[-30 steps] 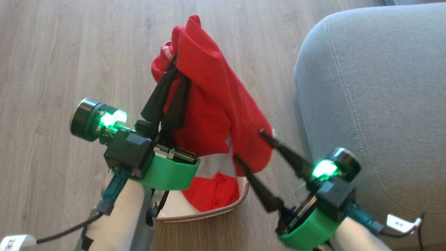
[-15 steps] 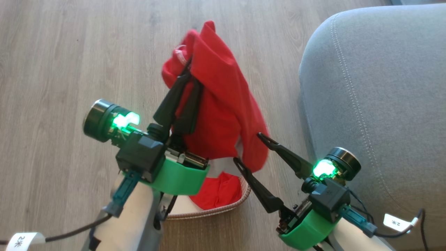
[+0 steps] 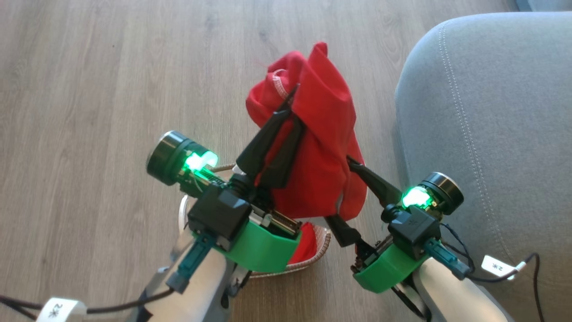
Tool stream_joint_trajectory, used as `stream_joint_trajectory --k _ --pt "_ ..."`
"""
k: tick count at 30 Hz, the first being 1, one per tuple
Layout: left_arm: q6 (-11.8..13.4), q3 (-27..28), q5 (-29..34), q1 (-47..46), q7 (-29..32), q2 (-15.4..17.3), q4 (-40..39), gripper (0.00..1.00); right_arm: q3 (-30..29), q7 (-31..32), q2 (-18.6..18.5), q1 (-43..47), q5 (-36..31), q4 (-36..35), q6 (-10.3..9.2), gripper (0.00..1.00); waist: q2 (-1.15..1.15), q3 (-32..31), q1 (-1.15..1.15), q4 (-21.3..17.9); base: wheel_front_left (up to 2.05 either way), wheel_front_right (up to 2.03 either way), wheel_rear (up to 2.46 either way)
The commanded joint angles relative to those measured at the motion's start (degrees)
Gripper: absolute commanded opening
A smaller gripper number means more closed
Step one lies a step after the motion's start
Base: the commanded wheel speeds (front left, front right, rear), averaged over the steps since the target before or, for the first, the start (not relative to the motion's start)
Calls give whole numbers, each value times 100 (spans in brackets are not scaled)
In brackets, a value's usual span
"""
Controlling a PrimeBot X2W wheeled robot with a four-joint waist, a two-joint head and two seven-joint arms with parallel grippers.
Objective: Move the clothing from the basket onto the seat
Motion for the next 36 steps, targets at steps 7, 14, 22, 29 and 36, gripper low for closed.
stream_joint_trajectory --k 7,14,22,29,36 --pt "37 -130 -55 -276 -29 -9 -297 0 -85 -6 293 -271 -206 73 40 100 0 -27 0 116 0 0 0" --pt "33 -381 -75 -291 -29 -9 -304 0 -116 -6 461 -353 -211 199 40 100 0 -22 0 186 0 0 0" --pt "25 -392 -79 -273 -29 -9 -243 0 -466 -6 634 -342 99 175 40 0 0 9 0 235 0 0 0" --pt "-11 -297 -30 -155 -29 -9 -65 0 -778 -6 717 -247 565 -51 40 0 0 -29 0 213 0 0 0" --pt "-94 -206 27 11 -29 -9 256 0 -1023 -6 746 -191 1423 -374 40 0 0 -89 0 169 0 0 0"
